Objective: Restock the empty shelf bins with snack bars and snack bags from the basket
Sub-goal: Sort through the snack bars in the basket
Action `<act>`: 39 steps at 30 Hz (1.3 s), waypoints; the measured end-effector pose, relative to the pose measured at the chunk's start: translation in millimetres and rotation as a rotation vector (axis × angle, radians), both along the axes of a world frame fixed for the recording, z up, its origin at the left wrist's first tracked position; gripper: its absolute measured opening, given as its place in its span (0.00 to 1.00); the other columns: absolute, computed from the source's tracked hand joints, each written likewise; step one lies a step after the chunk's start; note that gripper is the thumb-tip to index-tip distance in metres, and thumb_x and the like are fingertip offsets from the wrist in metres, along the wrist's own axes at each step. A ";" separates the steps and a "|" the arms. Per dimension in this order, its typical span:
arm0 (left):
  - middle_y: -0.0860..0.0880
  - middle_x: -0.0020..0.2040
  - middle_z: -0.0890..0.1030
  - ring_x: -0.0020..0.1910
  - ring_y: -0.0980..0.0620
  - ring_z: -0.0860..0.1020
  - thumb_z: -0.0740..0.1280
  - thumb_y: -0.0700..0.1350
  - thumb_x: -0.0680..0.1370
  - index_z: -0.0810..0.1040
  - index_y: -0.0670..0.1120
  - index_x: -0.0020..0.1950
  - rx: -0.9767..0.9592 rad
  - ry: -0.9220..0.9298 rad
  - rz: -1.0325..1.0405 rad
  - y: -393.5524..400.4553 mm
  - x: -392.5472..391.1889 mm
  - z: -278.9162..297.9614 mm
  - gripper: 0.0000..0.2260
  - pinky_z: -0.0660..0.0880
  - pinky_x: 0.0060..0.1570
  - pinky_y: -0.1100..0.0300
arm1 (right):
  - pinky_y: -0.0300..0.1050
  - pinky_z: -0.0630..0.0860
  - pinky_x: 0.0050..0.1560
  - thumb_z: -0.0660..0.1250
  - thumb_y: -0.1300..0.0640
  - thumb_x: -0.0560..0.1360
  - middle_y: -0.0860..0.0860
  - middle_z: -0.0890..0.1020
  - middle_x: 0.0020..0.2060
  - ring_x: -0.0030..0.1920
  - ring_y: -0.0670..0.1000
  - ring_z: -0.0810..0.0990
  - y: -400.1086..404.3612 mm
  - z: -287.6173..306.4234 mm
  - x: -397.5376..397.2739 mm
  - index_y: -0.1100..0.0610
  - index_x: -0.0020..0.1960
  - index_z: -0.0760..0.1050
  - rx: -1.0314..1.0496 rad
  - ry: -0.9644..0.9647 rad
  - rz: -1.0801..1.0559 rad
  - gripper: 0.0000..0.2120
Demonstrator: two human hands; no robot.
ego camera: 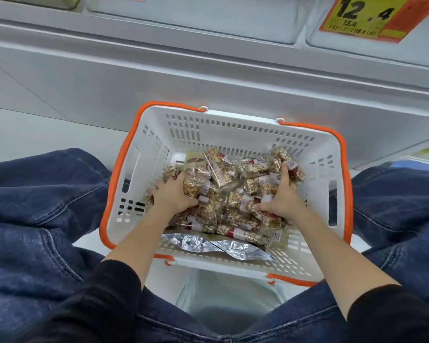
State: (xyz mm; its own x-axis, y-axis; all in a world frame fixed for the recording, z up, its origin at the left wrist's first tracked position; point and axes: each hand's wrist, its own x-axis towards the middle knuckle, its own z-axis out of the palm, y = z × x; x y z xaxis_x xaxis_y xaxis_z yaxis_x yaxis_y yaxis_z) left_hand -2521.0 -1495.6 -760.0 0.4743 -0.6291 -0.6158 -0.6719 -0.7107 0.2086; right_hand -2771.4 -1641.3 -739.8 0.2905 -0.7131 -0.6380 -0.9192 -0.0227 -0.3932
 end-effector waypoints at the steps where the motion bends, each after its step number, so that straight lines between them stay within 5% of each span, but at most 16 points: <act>1: 0.41 0.57 0.78 0.60 0.35 0.73 0.72 0.61 0.65 0.50 0.60 0.75 -0.029 0.020 0.023 0.4 1.0 -0.6 0.45 0.74 0.56 0.42 | 0.58 0.70 0.65 0.80 0.45 0.60 0.62 0.61 0.72 0.66 0.62 0.70 -0.7 0.2 0.5 0.41 0.72 0.25 -0.001 0.003 0.005 0.67; 3: 0.46 0.43 0.80 0.47 0.43 0.78 0.73 0.56 0.66 0.57 0.56 0.75 -0.119 0.054 0.105 1.3 0.9 3.2 0.42 0.78 0.44 0.51 | 0.57 0.69 0.65 0.80 0.45 0.60 0.62 0.61 0.72 0.66 0.62 0.70 -1.1 1.5 1.8 0.42 0.72 0.26 -0.009 0.010 0.011 0.67; 5: 0.47 0.40 0.80 0.40 0.48 0.77 0.75 0.50 0.67 0.65 0.49 0.72 -0.210 0.082 0.221 0.4 3.0 8.8 0.35 0.76 0.37 0.56 | 0.55 0.69 0.64 0.80 0.48 0.62 0.62 0.61 0.72 0.66 0.62 0.69 -1.2 4.7 3.2 0.43 0.74 0.28 -0.023 -0.025 0.009 0.66; 11: 0.49 0.43 0.80 0.42 0.51 0.78 0.76 0.46 0.66 0.77 0.44 0.56 -0.433 0.034 0.468 -4.4 30.2 27.6 0.21 0.71 0.35 0.65 | 0.43 0.75 0.42 0.80 0.53 0.63 0.60 0.68 0.68 0.42 0.51 0.76 9.1 33.0 28.3 0.41 0.75 0.33 -0.067 -0.116 0.023 0.63; 14: 0.47 0.47 0.81 0.45 0.48 0.79 0.77 0.51 0.63 0.75 0.45 0.56 -0.415 0.025 0.433 -10.8 43.5 29.1 0.25 0.78 0.41 0.57 | 0.36 0.74 0.31 0.78 0.58 0.64 0.56 0.73 0.65 0.38 0.44 0.77 14.2 63.1 58.7 0.41 0.76 0.36 0.054 -0.304 0.000 0.60; 19: 0.49 0.49 0.78 0.47 0.49 0.76 0.75 0.57 0.68 0.71 0.42 0.59 -0.475 0.027 0.503 0.8 43.9 30.5 0.28 0.75 0.45 0.54 | 0.53 0.78 0.53 0.78 0.52 0.63 0.48 0.75 0.63 0.56 0.51 0.78 35.3 75.8 138.7 0.40 0.76 0.47 0.349 -0.652 -0.171 0.53; 23: 0.46 0.52 0.78 0.51 0.48 0.77 0.58 0.57 0.80 0.73 0.42 0.61 -0.602 0.076 0.666 7.0 42.6 53.0 0.21 0.75 0.51 0.52 | 0.56 0.63 0.70 0.59 0.41 0.78 0.52 0.62 0.75 0.72 0.58 0.64 75.9 41.1 186.6 0.45 0.77 0.40 0.380 -0.522 -0.144 0.37; 25: 0.42 0.60 0.75 0.61 0.44 0.74 0.54 0.54 0.82 0.67 0.41 0.68 -0.675 -0.038 0.485 10.1 32.6 59.8 0.21 0.71 0.60 0.51 | 0.56 0.60 0.71 0.47 0.39 0.80 0.56 0.59 0.75 0.73 0.61 0.61 89.2 19.2 195.7 0.48 0.77 0.37 0.403 -0.406 0.000 0.32; 27: 0.41 0.75 0.60 0.75 0.43 0.57 0.49 0.56 0.82 0.56 0.45 0.77 -0.654 -0.107 0.164 16.1 20.6 51.6 0.25 0.54 0.73 0.50 | 0.58 0.55 0.74 0.44 0.34 0.78 0.54 0.53 0.77 0.76 0.59 0.55 85.7 17.0 199.7 0.45 0.77 0.39 0.484 -0.405 0.078 0.32; 29: 0.44 0.78 0.50 0.77 0.44 0.47 0.45 0.59 0.81 0.51 0.54 0.77 -0.530 -0.087 -0.066 24.8 14.2 34.3 0.25 0.46 0.75 0.47 | 0.52 0.56 0.73 0.42 0.37 0.80 0.52 0.59 0.75 0.74 0.54 0.59 67.8 29.0 191.4 0.48 0.77 0.50 0.465 -0.420 0.150 0.29; 31: 0.48 0.78 0.42 0.76 0.43 0.40 0.48 0.60 0.81 0.50 0.59 0.76 -0.323 -0.063 -0.141 34.4 15.8 17.1 0.24 0.42 0.73 0.44 | 0.47 0.67 0.65 0.44 0.44 0.83 0.52 0.71 0.69 0.66 0.53 0.72 43.0 41.9 166.7 0.53 0.73 0.63 0.309 -0.444 0.129 0.24; 34: 0.49 0.77 0.36 0.75 0.42 0.36 0.53 0.59 0.81 0.47 0.63 0.76 -0.153 -0.123 -0.266 42.4 18.3 6.7 0.25 0.41 0.73 0.43 | 0.46 0.80 0.46 0.60 0.50 0.79 0.48 0.77 0.56 0.46 0.54 0.80 16.3 51.7 103.1 0.52 0.69 0.66 -0.063 -0.437 0.022 0.19; 37: 0.48 0.78 0.38 0.76 0.43 0.39 0.52 0.56 0.82 0.50 0.61 0.76 -0.153 -0.101 -0.224 33.5 12.6 8.3 0.23 0.44 0.73 0.42 | 0.57 0.74 0.60 0.72 0.42 0.69 0.52 0.71 0.63 0.61 0.54 0.74 21.4 35.3 43.6 0.49 0.70 0.60 -0.039 -0.191 0.104 0.35; 39: 0.47 0.78 0.41 0.77 0.45 0.40 0.52 0.56 0.82 0.56 0.58 0.76 -0.192 -0.111 -0.177 28.2 5.0 12.0 0.22 0.46 0.74 0.43 | 0.64 0.64 0.68 0.72 0.34 0.63 0.53 0.59 0.73 0.71 0.59 0.61 36.8 14.9 27.9 0.46 0.72 0.53 0.052 0.012 0.316 0.46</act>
